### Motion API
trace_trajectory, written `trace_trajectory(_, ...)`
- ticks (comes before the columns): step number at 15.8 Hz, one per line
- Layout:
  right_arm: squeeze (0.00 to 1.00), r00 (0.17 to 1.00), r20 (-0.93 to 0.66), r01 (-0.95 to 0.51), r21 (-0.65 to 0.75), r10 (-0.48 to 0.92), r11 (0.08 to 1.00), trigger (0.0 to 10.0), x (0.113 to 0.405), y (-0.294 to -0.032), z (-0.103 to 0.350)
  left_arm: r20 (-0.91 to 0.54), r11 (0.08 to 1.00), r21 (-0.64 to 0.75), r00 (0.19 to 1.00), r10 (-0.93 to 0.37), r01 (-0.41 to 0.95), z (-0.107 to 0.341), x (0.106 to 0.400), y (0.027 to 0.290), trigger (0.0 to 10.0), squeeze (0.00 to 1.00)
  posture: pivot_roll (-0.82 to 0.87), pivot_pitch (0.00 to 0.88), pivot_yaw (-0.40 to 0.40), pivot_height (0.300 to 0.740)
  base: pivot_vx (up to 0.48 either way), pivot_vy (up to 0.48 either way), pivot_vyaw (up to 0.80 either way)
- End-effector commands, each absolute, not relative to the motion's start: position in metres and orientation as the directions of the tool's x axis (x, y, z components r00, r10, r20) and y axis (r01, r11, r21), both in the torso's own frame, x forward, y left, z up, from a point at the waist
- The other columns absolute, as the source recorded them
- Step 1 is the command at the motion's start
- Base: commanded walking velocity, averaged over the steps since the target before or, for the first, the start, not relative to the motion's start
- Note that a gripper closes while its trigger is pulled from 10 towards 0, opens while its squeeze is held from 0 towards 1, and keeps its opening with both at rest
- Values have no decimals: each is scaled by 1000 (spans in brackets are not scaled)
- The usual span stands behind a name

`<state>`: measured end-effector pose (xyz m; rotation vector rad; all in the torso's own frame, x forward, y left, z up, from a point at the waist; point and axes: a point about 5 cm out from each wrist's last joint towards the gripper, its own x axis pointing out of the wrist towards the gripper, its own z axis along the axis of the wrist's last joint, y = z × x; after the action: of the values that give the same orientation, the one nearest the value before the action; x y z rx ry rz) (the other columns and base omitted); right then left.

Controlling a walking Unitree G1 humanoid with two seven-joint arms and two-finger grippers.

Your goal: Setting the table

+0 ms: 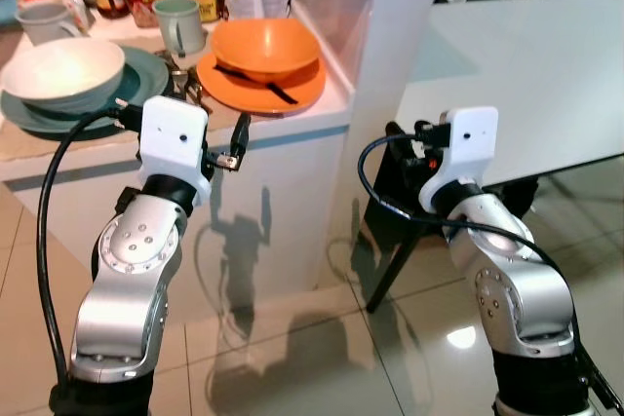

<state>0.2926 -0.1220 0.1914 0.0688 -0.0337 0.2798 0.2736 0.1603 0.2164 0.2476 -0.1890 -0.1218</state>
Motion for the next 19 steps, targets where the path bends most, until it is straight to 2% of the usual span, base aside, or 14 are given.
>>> trace_trajectory(1, 0, 948, 70, -315, 71, 310, 946, 10000, 290, -118, 195, 182, 962, 255, 972, -149, 100, 220, 271, 159, 10000, 0, 40, 9, -50, 740, 270, 0, 0)
trace_trajectory(6, 0, 916, 96, -396, 51, 390, 917, 10000, 285, -110, 199, 189, 960, 260, 969, -159, 106, 222, 269, 160, 10000, 0, 41, 11, -47, 740, 270, 0, 0)
trace_trajectory(8, 0, 904, 108, -421, 54, 414, 905, 10000, 282, -107, 199, 190, 959, 260, 968, -165, 112, 222, 268, 160, 10000, 0, 41, 11, -47, 740, 281, 0, 800)
trace_trajectory(13, 0, 914, 110, -402, 118, 390, 908, 10000, 282, -111, 198, 191, 959, 259, 967, -170, 117, 223, 267, 160, 10000, 0, 38, 13, -45, 740, 283, 0, 136)
trace_trajectory(14, 922, 913, 116, -404, 132, 390, 905, 10000, 281, -112, 198, 192, 958, 262, 966, -171, 118, 223, 268, 160, 10000, 0, 36, 13, -46, 740, 285, 0, 0)
trace_trajectory(15, 1000, 910, 125, -411, 144, 396, 900, 10000, 281, -112, 198, 192, 958, 261, 966, -171, 118, 223, 267, 160, 10000, 0, 35, 13, -46, 740, 285, 0, 0)
trace_trajectory(19, 1000, 911, 150, -407, 197, 383, 892, 10000, 279, -115, 201, 193, 958, 259, 965, -175, 122, 223, 267, 160, 10000, 0, 34, 11, -48, 740, 283, 0, 0)
